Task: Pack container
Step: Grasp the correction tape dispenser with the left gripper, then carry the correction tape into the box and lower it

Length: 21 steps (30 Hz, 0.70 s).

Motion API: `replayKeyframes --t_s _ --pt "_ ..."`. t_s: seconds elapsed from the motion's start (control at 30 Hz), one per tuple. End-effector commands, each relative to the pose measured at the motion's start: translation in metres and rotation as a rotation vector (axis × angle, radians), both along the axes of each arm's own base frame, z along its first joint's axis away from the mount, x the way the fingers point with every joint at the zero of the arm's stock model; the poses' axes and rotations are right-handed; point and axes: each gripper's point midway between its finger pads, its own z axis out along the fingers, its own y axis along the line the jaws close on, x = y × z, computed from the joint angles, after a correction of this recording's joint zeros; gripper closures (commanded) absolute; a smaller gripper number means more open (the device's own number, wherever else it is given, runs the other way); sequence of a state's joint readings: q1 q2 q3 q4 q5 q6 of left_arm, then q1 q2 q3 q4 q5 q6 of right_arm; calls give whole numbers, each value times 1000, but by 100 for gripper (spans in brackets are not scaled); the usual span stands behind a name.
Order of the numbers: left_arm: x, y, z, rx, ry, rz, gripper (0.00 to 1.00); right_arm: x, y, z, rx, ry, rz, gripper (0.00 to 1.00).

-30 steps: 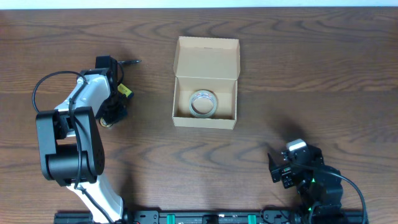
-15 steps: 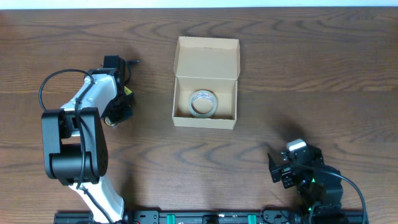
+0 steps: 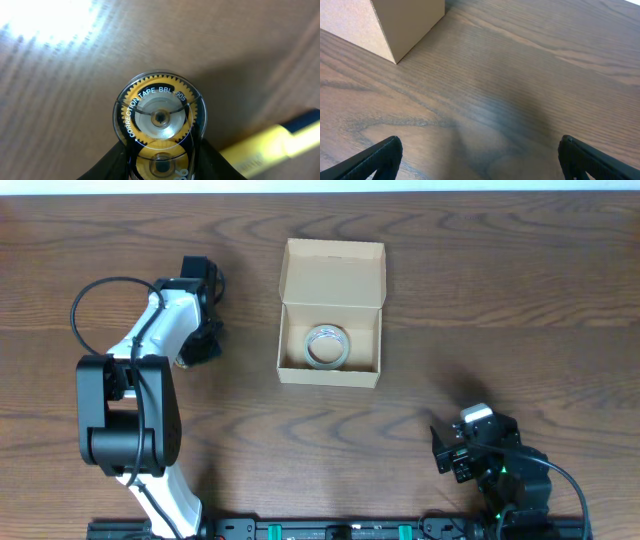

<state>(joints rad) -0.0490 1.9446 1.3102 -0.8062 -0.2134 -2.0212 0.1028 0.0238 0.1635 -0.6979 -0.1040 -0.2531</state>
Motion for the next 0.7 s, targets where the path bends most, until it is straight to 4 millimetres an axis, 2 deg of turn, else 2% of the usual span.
replayKeyframes --t_s 0.0,0.1,0.37,0.57,0.67 --pt "15 1 24 40 -65 -22 86 0 -1 0 9 0 -13 1" --pt "25 -3 33 59 -87 -65 85 0 -1 0 9 0 -13 1" --pt "51 -20 80 79 -197 -208 86 0 -1 0 9 0 -13 1" --pt "67 -54 108 84 -263 -337 86 0 -1 0 9 0 -13 1" --pt "74 -78 123 88 -296 -430 86 0 -1 0 9 0 -13 1"
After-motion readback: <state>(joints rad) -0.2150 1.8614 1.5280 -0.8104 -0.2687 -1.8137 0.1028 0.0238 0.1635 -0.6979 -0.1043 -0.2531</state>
